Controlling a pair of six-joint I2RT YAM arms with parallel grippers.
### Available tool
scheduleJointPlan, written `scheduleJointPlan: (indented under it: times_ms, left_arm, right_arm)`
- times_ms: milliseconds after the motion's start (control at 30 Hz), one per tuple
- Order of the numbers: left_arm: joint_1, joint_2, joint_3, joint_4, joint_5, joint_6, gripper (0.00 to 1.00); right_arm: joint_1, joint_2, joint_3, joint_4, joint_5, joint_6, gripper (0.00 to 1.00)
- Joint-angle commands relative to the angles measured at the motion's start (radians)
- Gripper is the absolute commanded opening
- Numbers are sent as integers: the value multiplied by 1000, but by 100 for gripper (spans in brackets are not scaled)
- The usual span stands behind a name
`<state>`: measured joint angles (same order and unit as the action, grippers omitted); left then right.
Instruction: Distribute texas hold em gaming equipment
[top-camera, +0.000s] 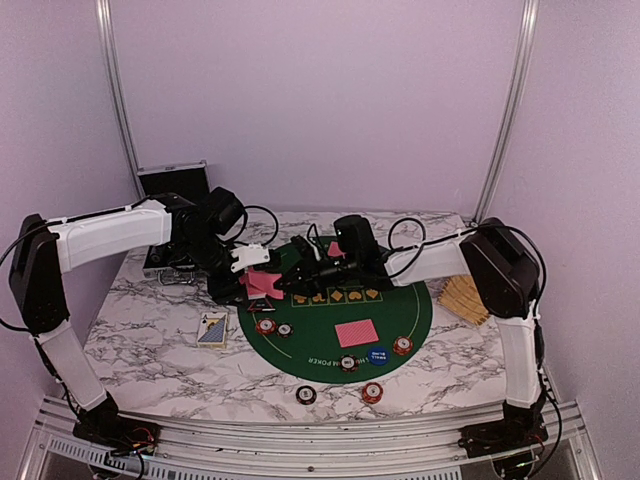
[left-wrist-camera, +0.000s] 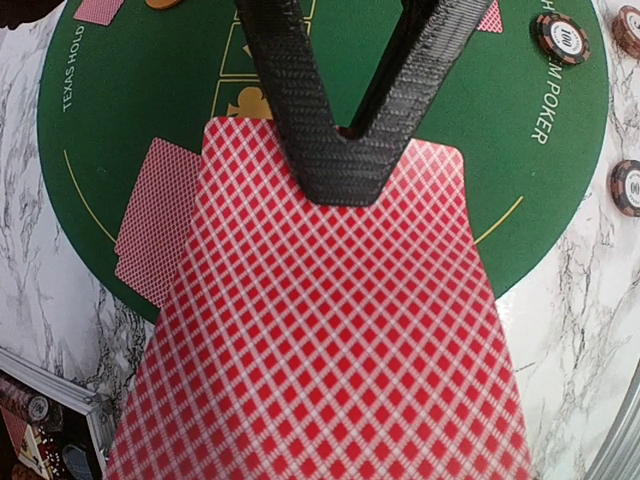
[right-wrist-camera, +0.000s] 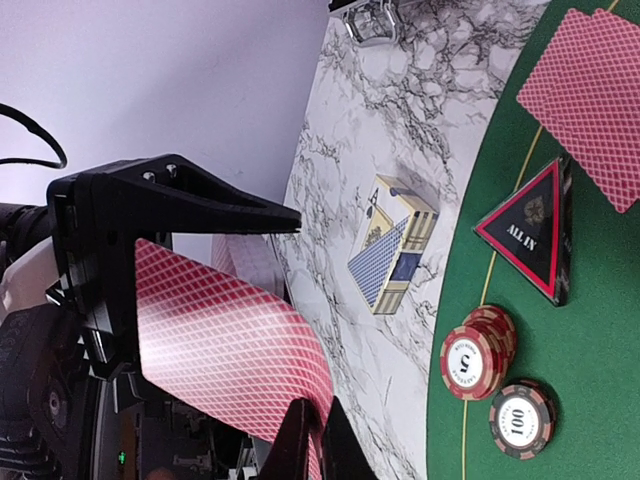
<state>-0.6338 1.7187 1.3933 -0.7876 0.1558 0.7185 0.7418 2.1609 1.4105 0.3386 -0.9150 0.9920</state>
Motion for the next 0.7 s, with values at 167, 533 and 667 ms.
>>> scheduleJointPlan:
  times_ms: [167, 533, 667]
  left_arm:
    - [10, -14, 0, 11, 21, 5, 0]
    - [17, -23, -13, 10, 17, 12, 0]
    - [17, -25, -17, 11, 17, 12, 0]
  right_arm:
    - [-27, -73, -93, 137, -18, 111, 0]
    - [-144, -235, -312, 161, -36, 99, 0]
    - [-213, -305, -380, -11, -32, -28, 0]
